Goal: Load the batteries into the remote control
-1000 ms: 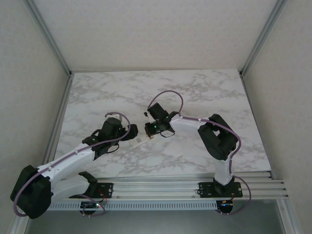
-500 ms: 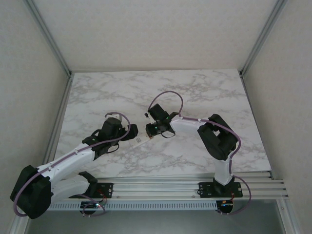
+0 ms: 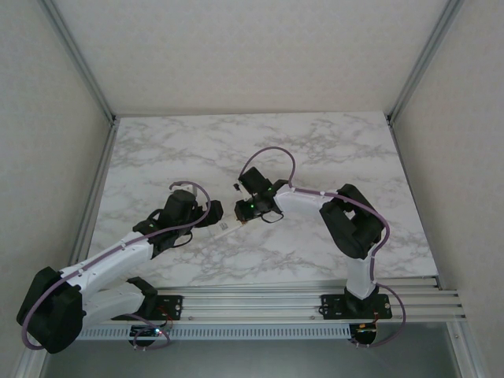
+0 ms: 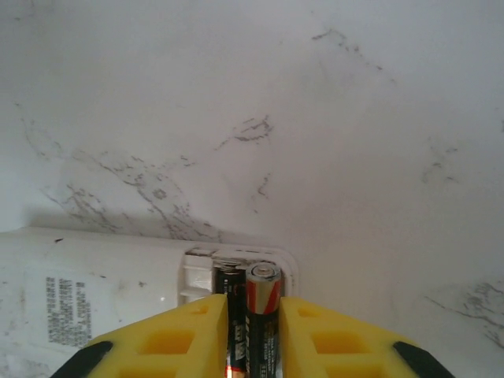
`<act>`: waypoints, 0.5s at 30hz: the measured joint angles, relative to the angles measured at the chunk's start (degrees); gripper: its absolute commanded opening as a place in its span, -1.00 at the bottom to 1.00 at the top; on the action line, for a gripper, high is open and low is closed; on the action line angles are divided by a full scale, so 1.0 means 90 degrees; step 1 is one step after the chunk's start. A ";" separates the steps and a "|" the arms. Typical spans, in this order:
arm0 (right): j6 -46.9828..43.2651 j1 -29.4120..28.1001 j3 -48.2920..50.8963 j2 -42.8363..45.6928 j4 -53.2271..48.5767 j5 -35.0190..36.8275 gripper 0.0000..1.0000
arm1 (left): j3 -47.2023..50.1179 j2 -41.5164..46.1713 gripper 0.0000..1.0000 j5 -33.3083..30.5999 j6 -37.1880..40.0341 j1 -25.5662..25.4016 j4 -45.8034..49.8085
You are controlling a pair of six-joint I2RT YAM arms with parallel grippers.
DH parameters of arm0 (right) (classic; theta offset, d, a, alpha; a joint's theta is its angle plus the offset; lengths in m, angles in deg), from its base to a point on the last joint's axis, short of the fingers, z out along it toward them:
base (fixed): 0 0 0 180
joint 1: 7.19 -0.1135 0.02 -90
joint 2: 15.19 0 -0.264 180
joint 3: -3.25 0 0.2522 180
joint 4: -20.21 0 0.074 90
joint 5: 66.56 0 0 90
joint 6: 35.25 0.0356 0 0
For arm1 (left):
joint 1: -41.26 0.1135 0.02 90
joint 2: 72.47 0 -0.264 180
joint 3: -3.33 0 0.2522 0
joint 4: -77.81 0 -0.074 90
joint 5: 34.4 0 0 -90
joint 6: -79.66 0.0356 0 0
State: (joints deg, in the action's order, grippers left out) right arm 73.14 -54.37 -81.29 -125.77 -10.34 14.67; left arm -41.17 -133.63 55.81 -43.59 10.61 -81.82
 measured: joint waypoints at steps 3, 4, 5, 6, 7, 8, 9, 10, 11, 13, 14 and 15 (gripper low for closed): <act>0.0005 0.0005 -0.0165 0.0000 -0.0119 -0.0032 -0.55 | 0.0002 0.0000 0.99 0.0012 -0.0007 0.0000 -0.0017; 0.0007 0.0007 -0.0211 0.0000 -0.0134 -0.0036 -0.56 | 0.0005 0.0000 0.99 0.0019 -0.0022 0.0000 -0.0032; 0.0010 0.0017 -0.0279 0.0000 -0.0163 -0.0034 -0.56 | 0.0010 0.0000 0.99 0.0024 -0.0032 0.0000 -0.0049; 0.0010 0.0027 -0.0325 0.0000 -0.0163 -0.0036 -0.57 | 0.0012 -0.0002 0.99 0.0046 -0.0051 0.0000 -0.0049; 0.0010 0.0036 -0.0369 0.0000 -0.0165 -0.0039 -0.58 | 0.0012 -0.0007 0.99 0.0068 -0.0073 0.0000 -0.0049; 0.0010 0.0049 -0.0401 0.0000 -0.0165 -0.0036 -0.60 | 0.0012 -0.0022 0.98 0.0119 -0.0097 0.0000 -0.0049; 0.0010 0.0063 -0.0423 0.0000 -0.0165 -0.0036 -0.62 | 0.0012 -0.0049 0.94 0.0175 -0.0124 0.0000 -0.0049; 0.0010 0.0073 -0.0437 0.0000 -0.0170 -0.0036 -0.63 | 0.0012 -0.0083 0.91 0.0223 -0.0153 0.0000 -0.0049; 0.0007 0.0083 -0.0452 -0.0007 -0.0175 -0.0036 -0.64 | 0.0017 -0.0126 0.88 0.0272 -0.0185 0.0000 -0.0046; 0.0005 0.0097 -0.0471 -0.0039 -0.0192 -0.0032 -0.65 | 0.0056 -0.0216 0.81 0.0359 -0.0265 0.0000 -0.0046; 0.0005 0.0097 -0.0476 -0.0068 -0.0199 -0.0032 -0.68 | 0.0090 -0.0270 0.76 0.0406 -0.0308 0.0000 -0.0041; -0.0002 0.0097 -0.0476 -0.0100 -0.0211 -0.0036 -0.70 | 0.0117 -0.0325 0.73 0.0440 -0.0340 0.0000 -0.0041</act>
State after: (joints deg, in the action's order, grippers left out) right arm 73.12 -53.50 -85.58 -126.67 -12.25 14.34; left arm -40.12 -136.56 59.77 -46.65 10.61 -82.19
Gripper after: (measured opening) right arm 0.167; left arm 0.892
